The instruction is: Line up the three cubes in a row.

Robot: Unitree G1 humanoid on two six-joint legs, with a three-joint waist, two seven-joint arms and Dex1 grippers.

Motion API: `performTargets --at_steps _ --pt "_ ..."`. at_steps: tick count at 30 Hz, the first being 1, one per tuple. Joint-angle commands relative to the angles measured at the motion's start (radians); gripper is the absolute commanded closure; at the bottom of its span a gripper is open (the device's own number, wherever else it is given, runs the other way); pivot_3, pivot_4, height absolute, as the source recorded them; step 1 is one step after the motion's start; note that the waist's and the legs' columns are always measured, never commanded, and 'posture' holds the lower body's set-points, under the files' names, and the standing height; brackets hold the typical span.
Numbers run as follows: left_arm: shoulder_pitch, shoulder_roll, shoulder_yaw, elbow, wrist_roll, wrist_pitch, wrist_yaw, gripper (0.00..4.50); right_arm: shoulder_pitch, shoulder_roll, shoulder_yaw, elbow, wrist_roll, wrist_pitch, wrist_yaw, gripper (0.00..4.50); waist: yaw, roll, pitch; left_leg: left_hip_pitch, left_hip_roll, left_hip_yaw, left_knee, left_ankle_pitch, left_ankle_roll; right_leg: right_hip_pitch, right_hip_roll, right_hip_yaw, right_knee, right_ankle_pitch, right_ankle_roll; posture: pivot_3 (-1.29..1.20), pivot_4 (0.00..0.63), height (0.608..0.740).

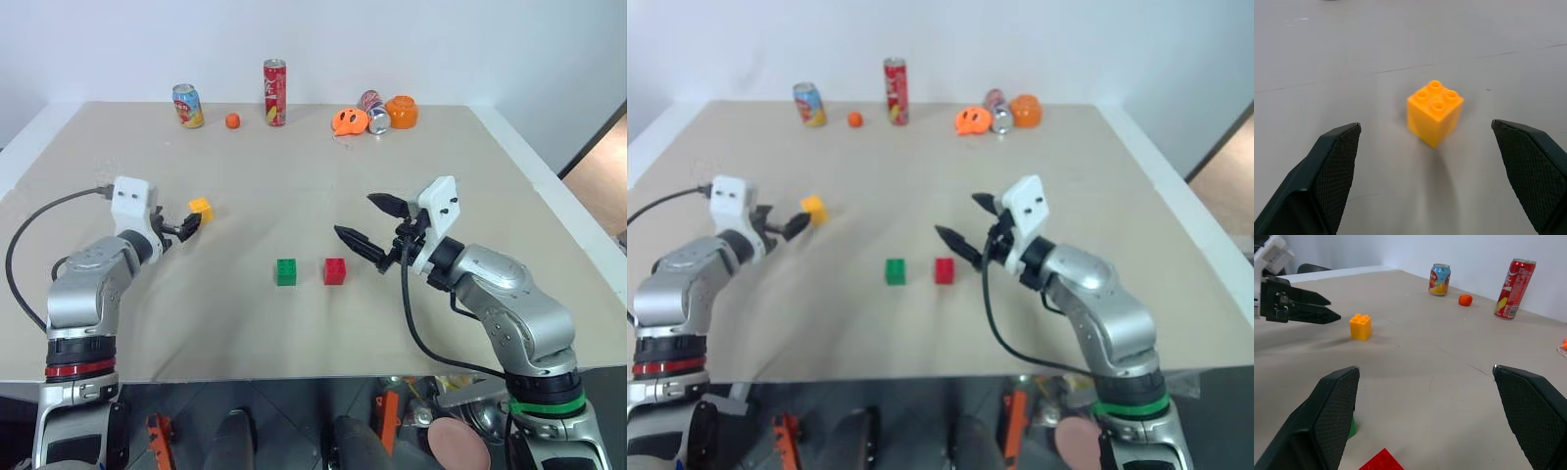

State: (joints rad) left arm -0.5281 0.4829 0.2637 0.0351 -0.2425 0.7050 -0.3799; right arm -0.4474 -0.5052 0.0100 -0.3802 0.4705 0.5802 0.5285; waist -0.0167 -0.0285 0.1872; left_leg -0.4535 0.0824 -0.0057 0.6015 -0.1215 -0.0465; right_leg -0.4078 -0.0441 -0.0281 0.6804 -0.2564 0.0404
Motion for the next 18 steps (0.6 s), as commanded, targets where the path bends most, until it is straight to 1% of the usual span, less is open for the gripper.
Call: performTargets --at_steps 1,9,14,18 --pt "-0.033 0.003 -0.014 0.005 0.023 -0.008 0.045 0.05 -0.026 0.014 -0.002 -0.017 -0.004 -0.033 0.017 0.0 0.0 0.0 0.0 0.0 0.0 0.0 0.0 0.0 0.0 0.0 0.0 0.0 0.0 0.0 0.0 0.0 0.15 0.74" --pt "-0.071 -0.049 -0.116 0.126 0.068 -0.052 0.062 0.05 0.012 0.024 0.0 -0.067 -0.001 -0.029 0.021 0.0 0.001 0.0 0.0 0.0 0.0 0.0 0.0 0.0 0.0 0.0 0.0 0.0 0.0 0.001 0.0 0.0 0.15 0.74" --pt "-0.12 -0.074 -0.15 0.23 0.091 -0.093 0.067 0.05 0.034 0.025 -0.011 -0.094 0.001 -0.022 0.008 0.0 0.001 0.0 0.0 0.0 0.0 0.0 0.0 0.0 0.0 0.0 0.001 0.0 0.0 0.001 -0.001 0.0 0.15 0.74" --pt "-0.18 -0.109 -0.151 0.316 0.11 -0.118 0.118 0.05 0.052 0.025 -0.021 -0.117 0.003 -0.017 -0.005 0.0 0.001 0.0 0.0 0.0 0.0 0.0 0.0 0.0 0.0 0.0 0.001 0.0 0.0 0.001 -0.001 0.0 0.15 0.74"
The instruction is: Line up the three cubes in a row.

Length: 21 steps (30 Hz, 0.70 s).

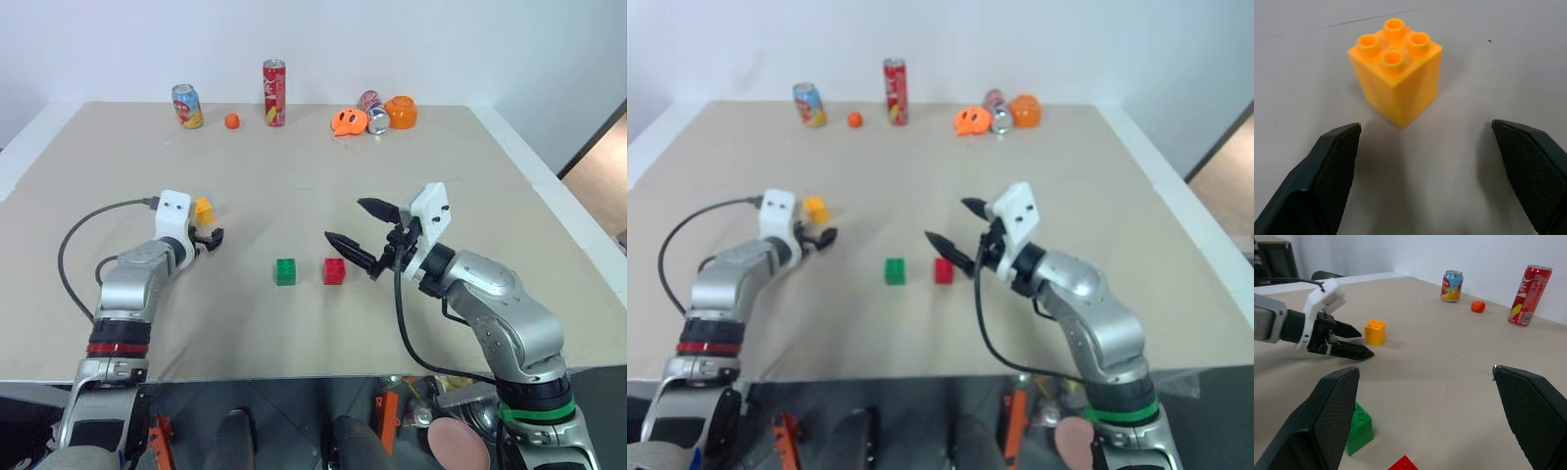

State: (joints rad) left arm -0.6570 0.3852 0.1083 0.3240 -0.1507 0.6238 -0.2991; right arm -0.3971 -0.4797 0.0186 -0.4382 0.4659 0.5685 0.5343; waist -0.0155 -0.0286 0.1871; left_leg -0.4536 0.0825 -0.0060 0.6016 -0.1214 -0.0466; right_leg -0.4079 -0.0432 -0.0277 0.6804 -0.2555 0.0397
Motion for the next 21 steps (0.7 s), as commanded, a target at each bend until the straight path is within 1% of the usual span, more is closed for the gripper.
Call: performTargets --at_steps 1,7,19,21 --pt "-0.068 -0.021 0.006 0.048 0.024 -0.043 0.056 0.05 0.008 -0.002 -0.032 -0.065 0.008 -0.003 -0.014 0.0 0.0 0.0 0.0 0.0 0.0 0.0 0.0 0.0 0.0 0.0 0.0 0.0 0.0 0.0 0.0 0.0 0.15 0.74" --pt "-0.135 -0.068 0.008 0.129 0.037 -0.07 0.115 0.05 0.029 -0.011 -0.045 -0.079 0.007 -0.003 -0.022 0.0 0.0 0.0 0.0 0.0 0.0 0.0 0.0 0.0 0.0 0.0 0.0 0.0 0.0 0.0 0.001 0.0 0.15 0.74" --pt "-0.133 -0.094 0.029 0.164 0.041 -0.093 0.184 0.05 0.023 -0.019 -0.045 -0.058 -0.007 -0.011 -0.012 0.0 -0.001 0.0 0.0 0.0 0.0 0.0 0.0 0.0 0.0 0.0 0.0 0.001 0.0 0.0 0.0 0.0 0.15 0.74" --pt "-0.135 -0.09 0.032 0.184 0.045 -0.118 0.19 0.61 0.02 -0.019 -0.045 -0.054 -0.008 -0.011 -0.011 0.0 -0.001 0.0 0.0 0.001 0.0 0.0 0.0 0.0 0.0 0.0 0.001 0.001 0.0 0.001 0.0 0.0 0.15 0.74"
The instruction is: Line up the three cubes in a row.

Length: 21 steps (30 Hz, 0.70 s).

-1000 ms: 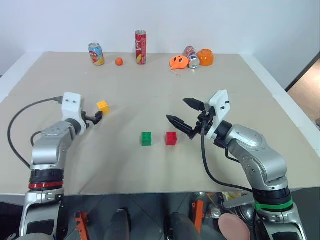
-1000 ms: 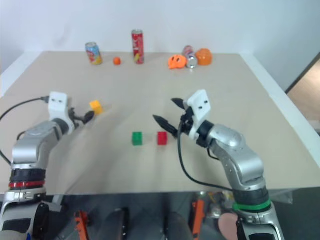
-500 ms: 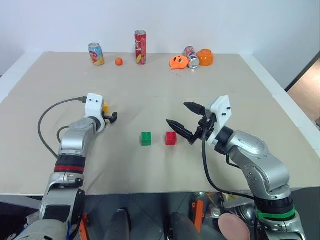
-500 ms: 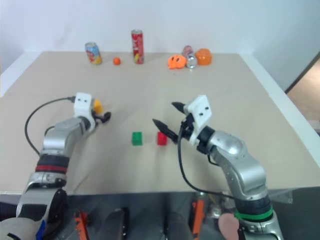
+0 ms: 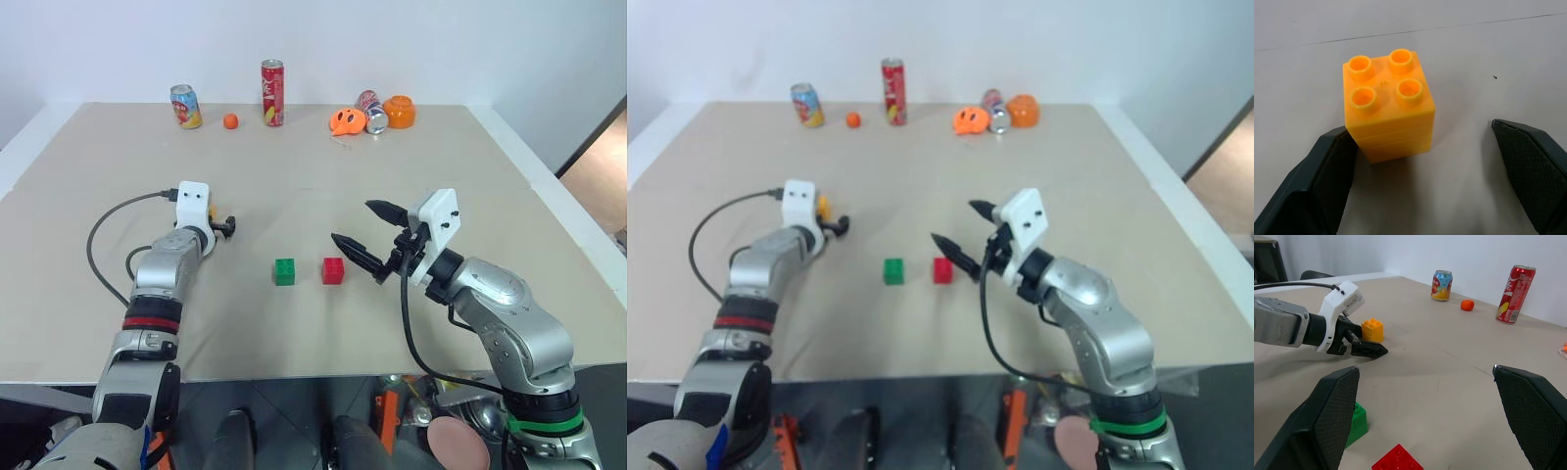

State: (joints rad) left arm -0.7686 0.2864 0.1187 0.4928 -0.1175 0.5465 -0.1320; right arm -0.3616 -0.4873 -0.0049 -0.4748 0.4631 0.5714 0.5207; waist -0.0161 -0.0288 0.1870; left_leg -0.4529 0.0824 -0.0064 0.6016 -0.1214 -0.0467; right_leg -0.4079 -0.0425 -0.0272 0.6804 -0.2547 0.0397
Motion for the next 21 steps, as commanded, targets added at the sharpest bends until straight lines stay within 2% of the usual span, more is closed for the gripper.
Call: performTargets --at_steps 1,3,5,6,8,11,14,21 --pt "-0.025 0.009 0.023 0.025 0.01 -0.054 0.022 0.88 -0.017 -0.012 -0.021 -0.015 -0.006 -0.014 0.004 0.0 -0.001 0.0 0.0 0.0 0.0 0.0 0.0 0.0 0.0 0.0 0.0 0.0 0.0 0.0 0.0 0.0 0.15 0.74" --pt "-0.029 0.014 0.023 0.047 0.01 -0.08 0.019 1.74 -0.019 -0.014 -0.021 -0.011 -0.008 -0.014 0.006 0.0 -0.001 0.0 0.0 0.001 0.0 0.0 0.0 0.0 0.0 0.0 0.001 0.001 0.0 0.001 0.0 0.0 0.15 0.74" --pt "-0.036 0.018 0.026 0.069 0.008 -0.099 0.016 2.34 -0.02 -0.015 -0.021 -0.008 -0.01 -0.014 0.008 0.0 -0.001 0.0 0.0 0.001 0.0 0.0 0.0 0.0 0.0 0.0 0.001 0.001 0.0 0.001 0.0 0.0 0.15 0.74" --pt "-0.04 0.02 0.029 0.081 0.007 -0.109 0.016 2.79 -0.021 -0.015 -0.021 -0.008 -0.011 -0.014 0.008 0.0 -0.001 0.0 0.0 0.001 0.0 0.0 0.0 0.0 0.0 0.0 0.001 0.001 0.0 0.001 0.0 0.0 0.15 0.74" --pt "-0.051 0.024 0.034 0.103 0.003 -0.127 0.014 3.21 -0.021 -0.016 -0.022 -0.007 -0.01 -0.012 0.009 0.0 -0.001 0.0 0.0 0.001 0.0 0.0 0.0 0.0 0.0 0.0 0.001 0.001 0.0 0.001 0.0 0.0 0.15 0.74" --pt "-0.07 0.033 0.025 0.14 0.005 -0.157 -0.016 3.2 -0.021 -0.018 -0.022 -0.008 -0.013 -0.009 0.01 0.0 -0.001 0.0 0.0 0.001 0.0 0.0 0.0 0.0 0.0 0.0 0.001 0.002 0.0 0.001 0.0 0.0 0.15 0.74" --pt "-0.091 0.048 -0.015 0.154 0.011 -0.237 -0.129 3.2 -0.018 -0.021 -0.022 -0.014 -0.014 -0.007 0.01 0.0 -0.001 0.0 0.0 0.001 0.0 0.0 0.0 0.0 0.0 0.0 0.001 0.002 0.0 0.001 0.0 0.0 0.15 0.74" --pt "-0.171 0.167 -0.139 0.309 0.07 -0.601 -0.53 3.2 0.015 -0.045 -0.045 -0.055 -0.005 0.011 0.004 0.0 0.0 0.0 0.0 0.0 0.0 0.0 -0.001 0.0 0.0 -0.001 0.001 0.001 -0.001 0.0 -0.001 0.0 0.15 0.74"
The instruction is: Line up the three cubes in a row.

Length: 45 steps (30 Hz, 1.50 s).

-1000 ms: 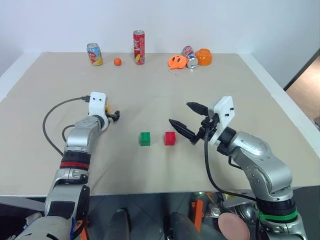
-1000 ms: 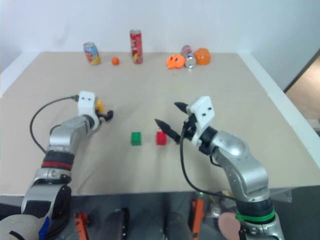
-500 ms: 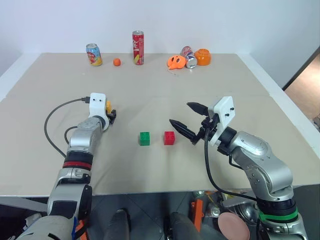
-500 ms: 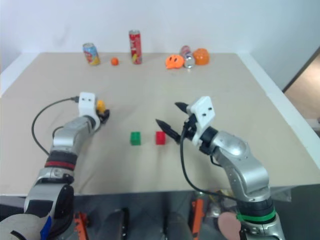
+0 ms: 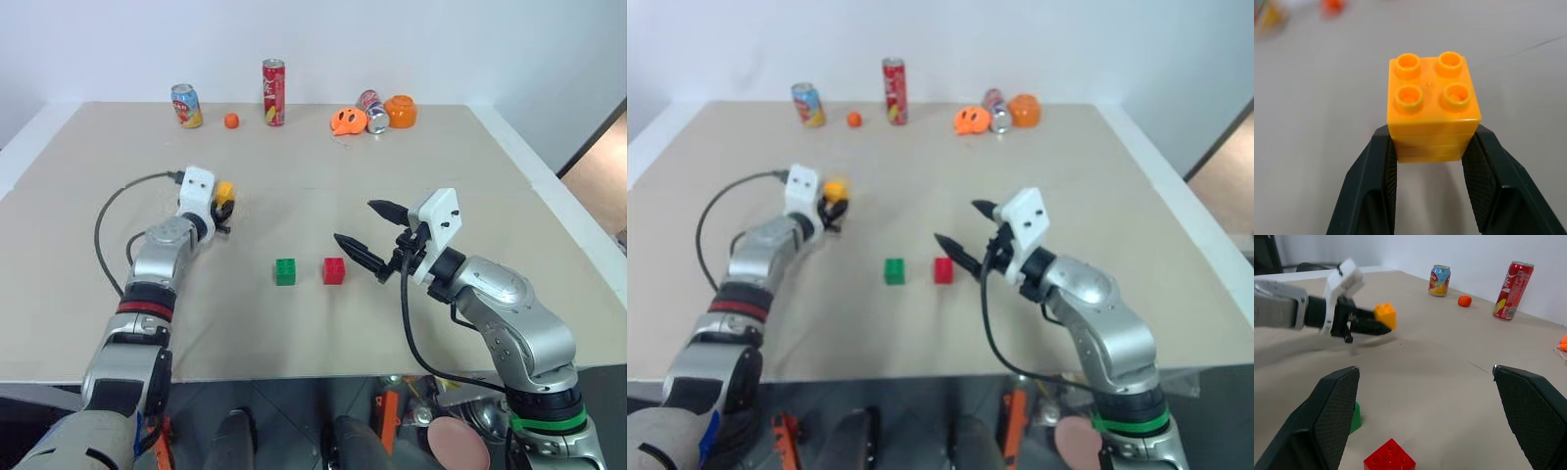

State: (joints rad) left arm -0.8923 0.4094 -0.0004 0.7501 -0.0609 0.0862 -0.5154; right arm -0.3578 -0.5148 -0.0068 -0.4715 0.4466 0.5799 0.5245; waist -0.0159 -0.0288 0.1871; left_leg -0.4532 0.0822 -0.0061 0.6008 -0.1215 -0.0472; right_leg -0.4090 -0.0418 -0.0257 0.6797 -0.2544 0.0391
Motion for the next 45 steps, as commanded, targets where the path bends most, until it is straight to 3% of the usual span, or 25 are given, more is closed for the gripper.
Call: performTargets --at_steps 1,6,9,11,15,23,32,45 --pt "-0.058 0.056 -0.024 0.081 0.009 -0.18 -0.207 3.2 0.023 -0.023 -0.051 -0.072 0.018 0.008 -0.001 0.0 0.0 0.0 0.0 0.0 0.0 0.0 0.0 0.0 0.0 0.0 0.0 0.0 0.0 0.0 0.0 0.0 0.15 0.74" --pt "-0.097 0.131 -0.055 0.232 -0.005 -0.415 -0.597 3.2 0.217 -0.117 -0.172 -0.242 0.128 0.04 0.086 0.0 0.002 0.0 0.0 -0.001 0.0 0.0 -0.001 -0.001 -0.002 0.0 -0.001 -0.001 0.0 -0.002 -0.003 0.0 0.15 0.74" --pt "-0.091 0.157 -0.064 0.222 -0.12 -0.411 -0.973 3.2 0.388 -0.163 -0.314 -0.334 0.259 0.06 0.154 0.0 0.006 0.0 0.0 -0.002 0.0 0.0 -0.001 -0.003 -0.003 0.0 -0.001 -0.001 0.0 -0.003 -0.005 0.0 0.15 0.74" --pt "-0.101 0.168 -0.075 0.244 -0.129 -0.397 -1.092 3.2 0.468 -0.177 -0.383 -0.366 0.317 0.069 0.163 0.0 0.009 0.0 0.0 -0.002 0.0 0.0 -0.001 -0.003 -0.004 0.0 -0.001 -0.002 0.0 -0.003 -0.006 0.0 0.15 0.74" --pt "-0.101 0.174 -0.168 0.271 -0.158 -0.44 -1.099 3.2 0.561 -0.181 -0.429 -0.398 0.315 0.067 0.124 0.0 0.008 0.0 0.0 0.0 0.001 -0.001 0.001 -0.003 -0.003 0.001 0.0 -0.001 0.0 -0.005 -0.002 0.0 0.15 0.74" --pt "-0.101 0.19 -0.369 0.313 -0.19 -0.568 -1.099 3.2 0.659 -0.168 -0.438 -0.457 0.315 0.048 0.067 0.0 0.009 0.0 0.0 0.001 0.001 -0.001 0.003 -0.002 -0.002 0.002 -0.001 -0.001 0.0 -0.003 -0.009 0.0 0.15 0.74" --pt "-0.127 0.195 -0.296 0.417 -0.153 -0.594 -1.099 3.2 0.681 -0.174 -0.421 -0.454 0.305 0.029 0.044 0.0 0.011 0.0 0.0 0.0 0.001 -0.001 0.004 -0.002 -0.001 0.001 0.0 0.0 0.0 -0.004 -0.007 0.0 0.15 0.74" --pt "-0.009 0.246 -0.272 0.338 -0.187 -0.539 -1.099 3.2 0.576 -0.233 -0.386 -0.367 0.317 0.039 0.102 0.0 0.013 0.0 0.0 0.0 0.001 -0.001 0.003 -0.002 -0.001 0.001 0.0 0.0 0.0 -0.005 -0.007 0.0 0.15 0.74"
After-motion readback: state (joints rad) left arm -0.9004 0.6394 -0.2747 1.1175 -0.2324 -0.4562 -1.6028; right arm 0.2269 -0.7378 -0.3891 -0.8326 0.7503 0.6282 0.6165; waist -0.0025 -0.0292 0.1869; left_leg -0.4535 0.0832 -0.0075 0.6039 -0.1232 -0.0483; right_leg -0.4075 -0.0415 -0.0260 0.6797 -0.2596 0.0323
